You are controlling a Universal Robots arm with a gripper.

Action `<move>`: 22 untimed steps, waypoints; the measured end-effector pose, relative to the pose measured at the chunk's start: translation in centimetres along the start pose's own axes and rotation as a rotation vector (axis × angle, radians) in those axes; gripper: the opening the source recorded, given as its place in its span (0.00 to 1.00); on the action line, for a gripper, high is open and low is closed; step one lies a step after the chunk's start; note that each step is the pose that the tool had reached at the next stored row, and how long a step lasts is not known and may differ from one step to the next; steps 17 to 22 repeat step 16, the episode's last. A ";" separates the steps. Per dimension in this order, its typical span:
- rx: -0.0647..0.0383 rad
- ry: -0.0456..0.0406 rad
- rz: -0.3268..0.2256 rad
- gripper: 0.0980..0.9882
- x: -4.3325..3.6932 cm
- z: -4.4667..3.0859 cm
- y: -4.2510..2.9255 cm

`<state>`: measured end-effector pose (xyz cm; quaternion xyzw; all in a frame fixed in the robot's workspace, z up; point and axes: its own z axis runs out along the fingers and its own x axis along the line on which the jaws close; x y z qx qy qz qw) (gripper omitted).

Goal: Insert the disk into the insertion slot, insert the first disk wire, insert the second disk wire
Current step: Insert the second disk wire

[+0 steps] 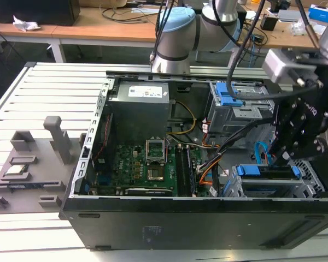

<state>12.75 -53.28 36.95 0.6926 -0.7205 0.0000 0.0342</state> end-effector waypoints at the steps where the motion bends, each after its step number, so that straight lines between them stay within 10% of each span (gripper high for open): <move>1: 0.000 0.0000 0.000 0.23 -0.08 -0.44 0.02; 4: 0.000 0.0011 0.000 0.01 -0.28 -2.06 0.11; 7: 0.000 0.0010 0.000 0.01 -0.22 -3.79 0.19; 22: 0.000 0.0010 0.000 0.01 -0.22 -3.91 0.20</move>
